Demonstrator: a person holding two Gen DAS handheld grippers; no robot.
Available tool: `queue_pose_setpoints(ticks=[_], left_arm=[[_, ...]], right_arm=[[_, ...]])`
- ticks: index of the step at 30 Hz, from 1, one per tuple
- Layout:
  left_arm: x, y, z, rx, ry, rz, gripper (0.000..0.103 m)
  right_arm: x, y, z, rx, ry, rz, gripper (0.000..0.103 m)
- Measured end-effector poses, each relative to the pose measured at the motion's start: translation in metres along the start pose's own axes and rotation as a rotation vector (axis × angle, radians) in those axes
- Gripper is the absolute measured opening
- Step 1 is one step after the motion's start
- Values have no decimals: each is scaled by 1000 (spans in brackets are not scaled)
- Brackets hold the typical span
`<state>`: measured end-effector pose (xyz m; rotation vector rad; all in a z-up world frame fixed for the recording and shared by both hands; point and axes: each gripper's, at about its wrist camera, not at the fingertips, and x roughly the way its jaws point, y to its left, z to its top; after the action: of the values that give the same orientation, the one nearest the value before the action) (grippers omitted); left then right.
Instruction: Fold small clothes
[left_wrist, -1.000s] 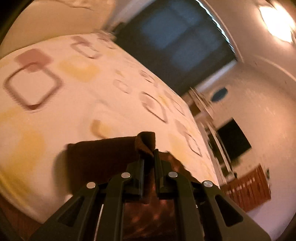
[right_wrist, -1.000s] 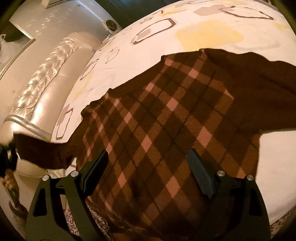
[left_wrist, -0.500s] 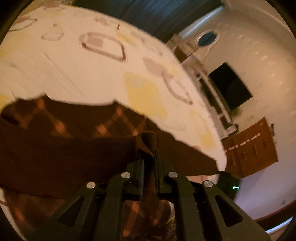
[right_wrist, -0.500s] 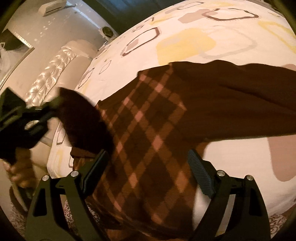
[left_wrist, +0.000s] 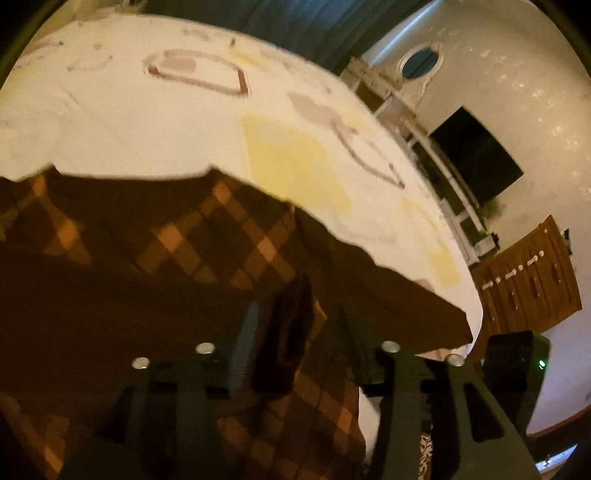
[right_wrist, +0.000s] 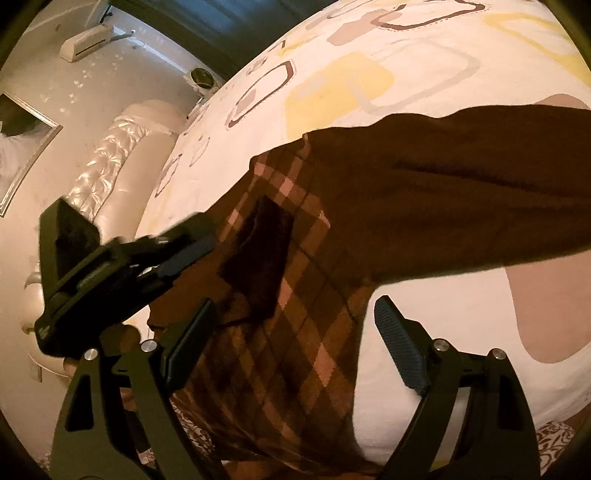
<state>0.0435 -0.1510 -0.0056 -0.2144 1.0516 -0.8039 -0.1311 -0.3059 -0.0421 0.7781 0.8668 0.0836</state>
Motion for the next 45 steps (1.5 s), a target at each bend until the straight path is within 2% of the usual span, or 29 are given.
queue_pose_setpoints(ticks=[1, 4, 6, 9, 12, 16, 19, 20, 22, 23, 24, 27, 31, 33, 36, 42, 45], left_arm=[[-11, 4, -1, 10, -21, 26, 58], [-45, 26, -8, 22, -89, 103, 62], [-66, 48, -16, -2, -128, 159, 68], [-94, 88, -31, -65, -166, 221, 69], [-117, 131, -48, -149, -180, 280, 69], [-137, 177, -66, -247, -189, 326, 69], [-143, 191, -70, -286, -198, 334, 69], [-144, 194, -71, -295, -201, 334, 69], [-144, 195, -71, -296, -203, 336, 69], [-143, 195, -71, -292, -200, 338, 69], [-142, 194, -71, -286, -198, 341, 69], [-140, 191, -72, -262, -195, 362, 71], [-142, 197, -72, -278, -209, 376, 73], [-141, 201, -72, -298, -212, 385, 73], [-138, 211, -73, -321, -203, 428, 74], [-136, 226, -70, -329, -195, 527, 74], [-133, 228, -71, -330, -183, 547, 74]], right_arm=[[-1, 1, 1, -1, 0, 4, 88], [0, 4, 5, 5, 1, 24, 87], [5, 6, 8, 22, 9, 46, 86], [17, 12, 13, 31, 25, 49, 84], [31, 11, 18, 57, 39, -3, 78], [51, 4, 16, 98, 76, -47, 69], [56, 3, 15, 106, 56, -67, 64], [57, 3, 15, 106, 49, -75, 56], [59, 3, 17, 100, 41, -89, 34], [62, 2, 19, 98, 47, -92, 18], [65, 1, 19, 100, 54, -95, 8], [57, 0, 21, 87, 37, -79, 6], [37, -8, 21, 52, -18, -107, 5], [38, -22, 19, 66, -6, -130, 5], [42, -33, 15, 103, -6, -106, 4], [43, -28, 13, 71, -7, -111, 5], [42, -30, 12, 63, -2, -105, 5]])
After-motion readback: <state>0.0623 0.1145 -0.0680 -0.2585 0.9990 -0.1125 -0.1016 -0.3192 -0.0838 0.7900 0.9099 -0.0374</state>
